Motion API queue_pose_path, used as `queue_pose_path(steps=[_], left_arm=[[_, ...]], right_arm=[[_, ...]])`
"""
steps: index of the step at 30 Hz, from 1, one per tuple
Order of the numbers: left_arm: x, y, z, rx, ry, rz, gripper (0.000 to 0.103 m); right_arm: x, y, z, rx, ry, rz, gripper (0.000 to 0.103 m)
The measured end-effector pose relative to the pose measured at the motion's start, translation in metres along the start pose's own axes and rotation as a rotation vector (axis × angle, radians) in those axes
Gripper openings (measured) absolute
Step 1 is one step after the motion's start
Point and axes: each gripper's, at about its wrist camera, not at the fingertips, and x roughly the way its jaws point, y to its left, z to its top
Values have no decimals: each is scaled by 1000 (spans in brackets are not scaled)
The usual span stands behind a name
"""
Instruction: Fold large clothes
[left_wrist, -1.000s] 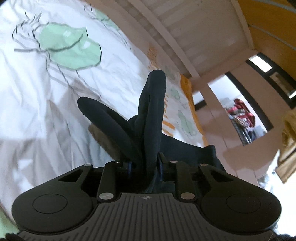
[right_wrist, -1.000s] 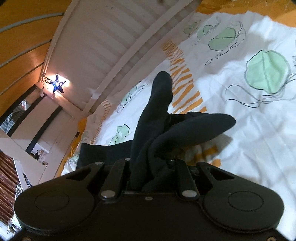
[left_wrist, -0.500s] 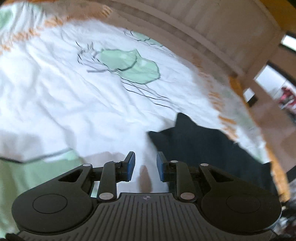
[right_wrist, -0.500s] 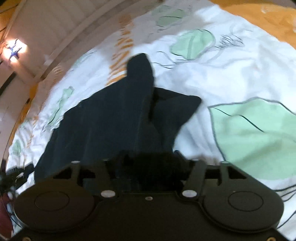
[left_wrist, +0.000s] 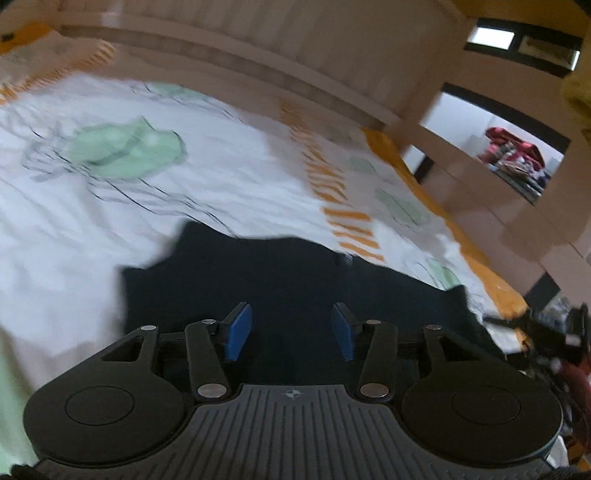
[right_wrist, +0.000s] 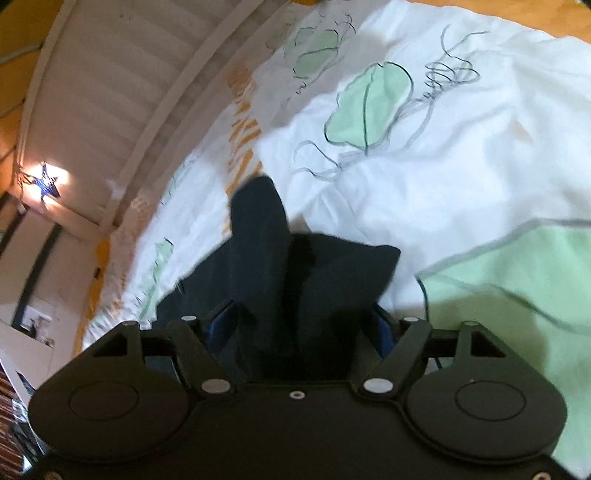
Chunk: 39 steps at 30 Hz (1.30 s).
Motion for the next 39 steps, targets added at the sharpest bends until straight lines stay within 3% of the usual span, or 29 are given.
queue_pose_path(steps=[3,5,8,11,13,20,24,27,34,39], left_arm=[[24,-14,-13,34,37,17,48],[39,-16,-25,45,77,38,49],[44,-16,-40,85,65,58,55],[44,-19,-47,118,45,63,59],[45,-22,-47,126,42,68,60],[43,-26,-50,126,26,76,63],[45,-30,-51,126,26,77,73],[46,-32,-52,132,24,76,79],[46,-35,-52,117,2,86,83],[33,-40,-41,-5,-48,82,82]], right_arm=[[-10,15,14,-71,-101,140,77],[-14,19,21,-91,-147,170,77],[-9,16,24,-137,-146,53,77],[-3,9,20,-171,-99,-153,77],[-8,4,15,-179,-84,-191,77],[-22,-10,-2,-57,18,-109,82],[-16,-10,-8,-56,66,-103,88],[-5,-8,-8,-74,102,-85,103],[10,-4,-12,-125,90,-124,103],[11,-5,-14,-133,64,-125,103]])
